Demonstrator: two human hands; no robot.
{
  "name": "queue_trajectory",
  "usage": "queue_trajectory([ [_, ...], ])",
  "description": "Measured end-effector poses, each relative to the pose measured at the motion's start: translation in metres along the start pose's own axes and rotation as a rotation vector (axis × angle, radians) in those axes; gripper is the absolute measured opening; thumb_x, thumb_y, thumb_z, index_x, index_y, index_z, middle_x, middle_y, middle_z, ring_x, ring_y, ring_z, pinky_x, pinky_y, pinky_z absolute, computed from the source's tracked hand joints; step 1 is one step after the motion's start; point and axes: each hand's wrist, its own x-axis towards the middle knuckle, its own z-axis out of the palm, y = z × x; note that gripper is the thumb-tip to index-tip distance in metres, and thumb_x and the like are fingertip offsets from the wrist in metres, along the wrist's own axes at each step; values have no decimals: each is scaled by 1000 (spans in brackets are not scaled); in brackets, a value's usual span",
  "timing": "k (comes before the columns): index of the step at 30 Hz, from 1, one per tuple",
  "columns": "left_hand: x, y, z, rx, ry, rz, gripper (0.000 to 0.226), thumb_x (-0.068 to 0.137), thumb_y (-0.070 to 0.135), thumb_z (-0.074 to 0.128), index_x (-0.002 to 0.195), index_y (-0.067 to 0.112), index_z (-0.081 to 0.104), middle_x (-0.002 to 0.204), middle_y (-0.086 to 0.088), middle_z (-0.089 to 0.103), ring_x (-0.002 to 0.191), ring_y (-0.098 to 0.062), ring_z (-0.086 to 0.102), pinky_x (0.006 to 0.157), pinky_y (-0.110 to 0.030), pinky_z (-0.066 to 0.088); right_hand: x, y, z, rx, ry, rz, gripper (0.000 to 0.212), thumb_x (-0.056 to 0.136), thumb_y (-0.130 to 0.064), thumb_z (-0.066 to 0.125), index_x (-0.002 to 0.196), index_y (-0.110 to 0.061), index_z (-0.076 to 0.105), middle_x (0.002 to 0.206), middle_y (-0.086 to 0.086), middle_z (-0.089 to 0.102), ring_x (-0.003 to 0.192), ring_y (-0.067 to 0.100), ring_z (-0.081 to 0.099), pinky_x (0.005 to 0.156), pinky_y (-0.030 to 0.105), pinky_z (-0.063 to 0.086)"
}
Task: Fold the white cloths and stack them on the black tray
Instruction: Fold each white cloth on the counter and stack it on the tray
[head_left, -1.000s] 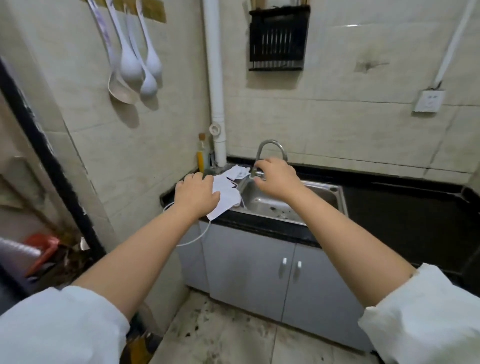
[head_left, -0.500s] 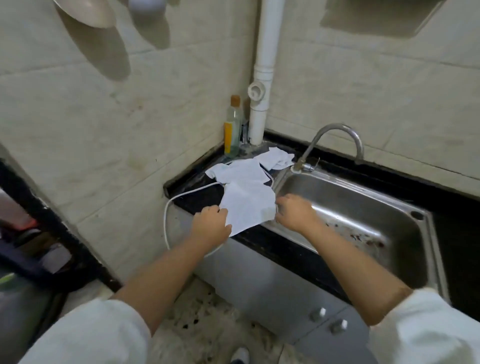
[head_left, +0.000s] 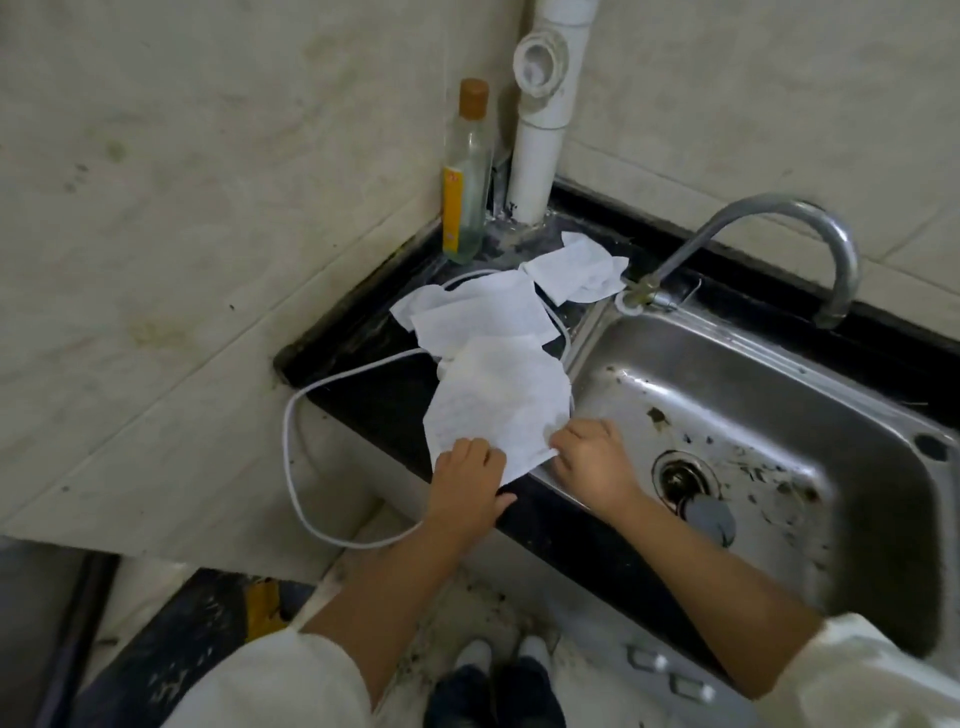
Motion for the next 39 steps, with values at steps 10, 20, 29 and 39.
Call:
queue_trajectory([
  [10, 32, 0, -49, 24, 592, 560, 12, 69, 12, 45, 76, 13, 55, 56, -6, 61, 54, -21, 56, 61, -28, 30, -8, 35, -84, 114, 225, -129, 13, 63, 0, 57, 67, -4, 69, 55, 11, 64, 52, 25, 62, 65, 27, 49],
  [20, 50, 204, -150, -441, 591, 949, 48, 96, 31, 36, 85, -3, 69, 75, -18, 70, 70, -29, 66, 68, -29, 39, -173, 126, -173, 140, 665, 498, 15, 81, 5, 55, 90, 10, 66, 82, 27, 64, 80, 36, 61, 71, 27, 39],
  [29, -49, 472, -107, -283, 200, 1298, 34, 99, 24, 36, 108, 5, 63, 105, -14, 63, 102, -29, 56, 83, -40, 45, -462, 180, -205, -31, 883, 1233, 21, 88, -2, 51, 103, 4, 66, 98, 24, 65, 95, 35, 58, 80, 35, 43],
  [39, -266, 762, -29, -302, 176, 1549, 26, 93, 6, 40, 105, 5, 62, 106, -16, 62, 103, -32, 55, 76, -36, 42, -787, 206, -214, -251, 1090, 1734, 26, 91, -5, 44, 108, 3, 63, 111, 24, 63, 106, 35, 55, 80, 32, 36],
])
